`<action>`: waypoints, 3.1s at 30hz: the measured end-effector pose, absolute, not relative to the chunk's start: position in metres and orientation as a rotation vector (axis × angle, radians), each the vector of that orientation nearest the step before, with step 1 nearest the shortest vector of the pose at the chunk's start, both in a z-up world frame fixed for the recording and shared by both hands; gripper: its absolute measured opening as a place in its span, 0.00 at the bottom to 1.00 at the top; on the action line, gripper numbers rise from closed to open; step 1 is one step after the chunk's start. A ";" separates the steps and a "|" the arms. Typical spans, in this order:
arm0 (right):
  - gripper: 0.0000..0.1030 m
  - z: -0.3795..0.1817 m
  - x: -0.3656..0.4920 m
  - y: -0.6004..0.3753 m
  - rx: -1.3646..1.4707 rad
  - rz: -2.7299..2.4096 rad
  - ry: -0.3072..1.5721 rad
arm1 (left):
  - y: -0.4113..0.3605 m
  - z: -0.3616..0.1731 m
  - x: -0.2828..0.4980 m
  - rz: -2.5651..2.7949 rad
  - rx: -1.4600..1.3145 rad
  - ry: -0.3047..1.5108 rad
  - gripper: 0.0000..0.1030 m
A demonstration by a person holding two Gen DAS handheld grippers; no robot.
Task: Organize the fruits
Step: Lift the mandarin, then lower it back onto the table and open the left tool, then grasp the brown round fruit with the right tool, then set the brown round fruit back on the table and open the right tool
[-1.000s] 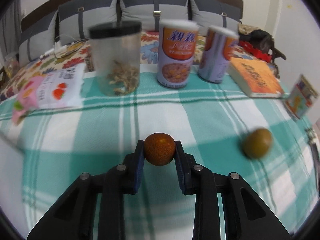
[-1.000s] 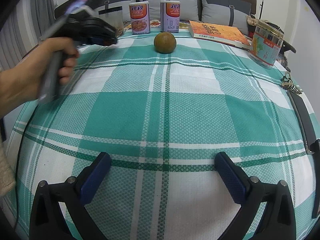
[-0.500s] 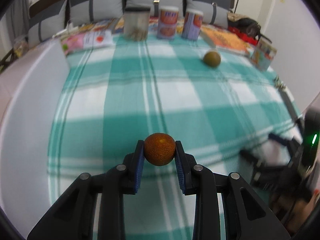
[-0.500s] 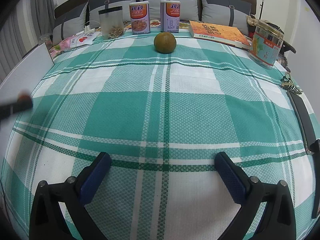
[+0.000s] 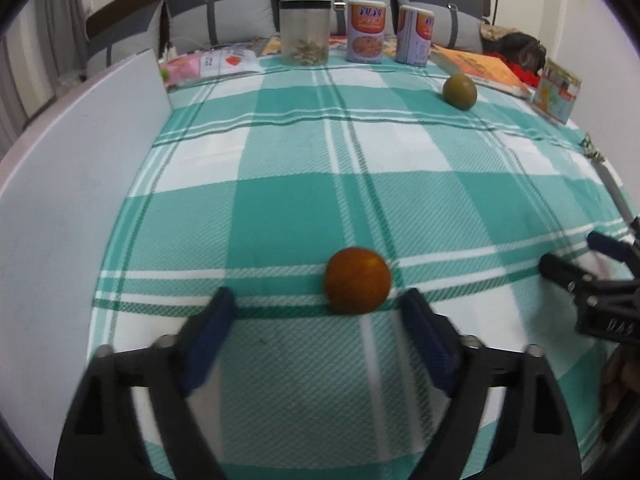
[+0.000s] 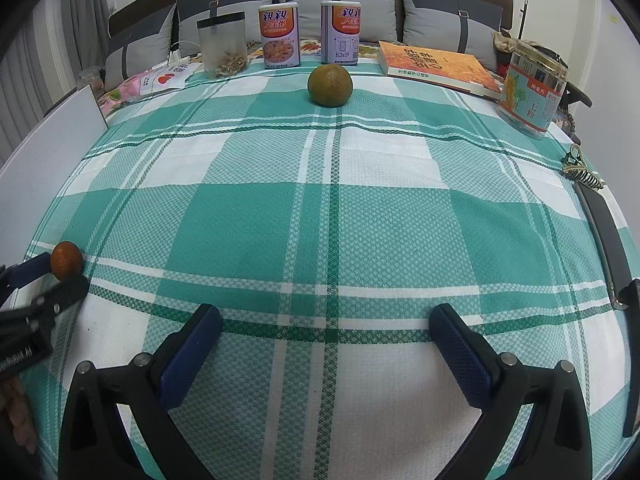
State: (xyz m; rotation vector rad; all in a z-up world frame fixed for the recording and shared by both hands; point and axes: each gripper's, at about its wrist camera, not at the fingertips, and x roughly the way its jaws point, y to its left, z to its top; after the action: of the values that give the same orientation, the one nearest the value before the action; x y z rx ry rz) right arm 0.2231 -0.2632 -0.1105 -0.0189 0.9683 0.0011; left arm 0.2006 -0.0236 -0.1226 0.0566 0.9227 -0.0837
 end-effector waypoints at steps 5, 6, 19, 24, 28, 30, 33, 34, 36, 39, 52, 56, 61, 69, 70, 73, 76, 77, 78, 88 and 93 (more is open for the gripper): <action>1.00 -0.110 0.223 -0.264 -0.019 0.001 0.968 | -0.020 -0.126 0.203 -0.074 0.035 0.940 0.96; 1.00 -0.110 0.223 -0.264 -0.019 0.001 0.968 | -0.020 -0.126 0.202 -0.075 0.037 0.941 0.97; 0.99 -0.102 0.222 -0.280 0.072 0.061 0.959 | -0.018 -0.127 0.203 -0.076 0.034 0.940 0.99; 1.00 -0.067 0.264 -0.311 0.174 0.016 0.876 | -0.018 -0.127 0.203 -0.077 0.034 0.940 0.99; 0.99 -0.056 0.348 -0.286 0.003 0.078 0.867 | -0.018 -0.127 0.203 -0.077 0.035 0.941 0.99; 0.93 -0.063 0.383 -0.275 -0.030 0.102 0.891 | -0.019 -0.127 0.202 -0.077 0.034 0.940 0.99; 0.89 -0.082 0.431 -0.269 -0.035 0.084 0.959 | -0.019 -0.127 0.202 -0.077 0.034 0.940 0.99; 0.85 -0.089 0.440 -0.268 -0.035 0.072 0.985 | -0.019 -0.127 0.202 -0.077 0.035 0.940 0.99; 0.77 -0.099 0.451 -0.267 -0.039 0.066 1.009 | -0.019 -0.127 0.202 -0.078 0.034 0.940 0.99; 0.53 -0.106 0.455 -0.261 -0.084 0.085 1.024 | -0.019 -0.127 0.202 -0.077 0.035 0.940 0.99; 0.46 -0.058 0.330 -0.271 0.038 0.258 1.008 | -0.018 -0.127 0.203 -0.077 0.036 0.940 1.00; 0.46 -0.055 0.265 -0.262 0.051 0.278 1.048 | -0.018 -0.127 0.203 -0.078 0.036 0.940 1.00; 0.46 -0.077 0.208 -0.249 0.047 0.227 1.042 | -0.018 -0.127 0.203 -0.079 0.036 0.940 1.00; 0.71 -0.094 0.196 -0.237 0.013 0.198 1.004 | -0.018 -0.126 0.203 -0.079 0.036 0.940 1.00; 0.78 -0.094 0.195 -0.237 0.009 0.191 0.999 | -0.018 -0.126 0.203 -0.079 0.036 0.940 1.00; 0.84 -0.093 0.189 -0.241 0.027 0.178 0.984 | -0.018 -0.126 0.203 -0.080 0.036 0.940 1.00; 0.85 -0.092 0.182 -0.249 0.057 0.151 0.981 | -0.017 -0.126 0.203 -0.086 0.029 0.941 0.99; 0.85 -0.091 0.179 -0.252 0.071 0.140 0.980 | -0.017 -0.126 0.203 -0.087 0.028 0.942 0.99; 0.87 -0.090 0.174 -0.258 0.094 0.116 0.980 | -0.017 -0.126 0.203 -0.087 0.029 0.942 0.99; 0.93 -0.102 0.156 -0.250 -0.004 0.025 0.970 | -0.017 -0.126 0.203 -0.087 0.029 0.942 0.99; 0.98 -0.106 0.154 -0.248 -0.026 0.011 0.955 | -0.017 -0.126 0.203 -0.087 0.028 0.942 0.99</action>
State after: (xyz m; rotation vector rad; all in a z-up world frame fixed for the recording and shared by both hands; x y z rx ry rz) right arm 0.1537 -0.2476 -0.1060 -0.0257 0.9545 0.0108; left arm 0.2028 -0.0171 -0.1262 0.0284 0.9416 -0.0868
